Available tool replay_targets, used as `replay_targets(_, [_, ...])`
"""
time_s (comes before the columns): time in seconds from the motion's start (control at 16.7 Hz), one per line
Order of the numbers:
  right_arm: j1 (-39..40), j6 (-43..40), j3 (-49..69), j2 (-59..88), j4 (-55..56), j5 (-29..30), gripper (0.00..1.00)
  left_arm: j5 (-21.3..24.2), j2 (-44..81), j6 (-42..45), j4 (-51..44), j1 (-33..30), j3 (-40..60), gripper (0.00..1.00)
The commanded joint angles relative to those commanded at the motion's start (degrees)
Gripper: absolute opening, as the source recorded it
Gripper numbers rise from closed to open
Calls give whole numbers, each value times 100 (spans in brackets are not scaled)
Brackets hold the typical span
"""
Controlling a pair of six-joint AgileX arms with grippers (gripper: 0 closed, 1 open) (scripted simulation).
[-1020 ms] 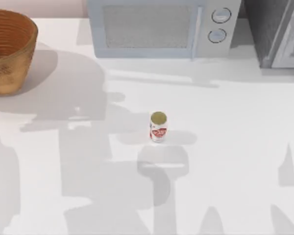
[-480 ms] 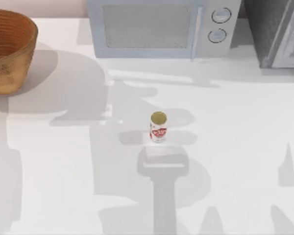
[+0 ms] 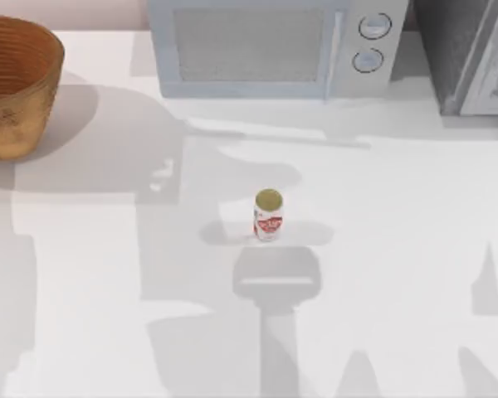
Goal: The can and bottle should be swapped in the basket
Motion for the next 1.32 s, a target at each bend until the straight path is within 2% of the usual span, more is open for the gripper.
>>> replay_targets(0.54, [0,0,0,0,0,0,100,-88,623,-27,469,-117,191,0])
replay_targets(1.32, [0,0,0,0,0,0,100,-88,623,-27,469,-117,191,98])
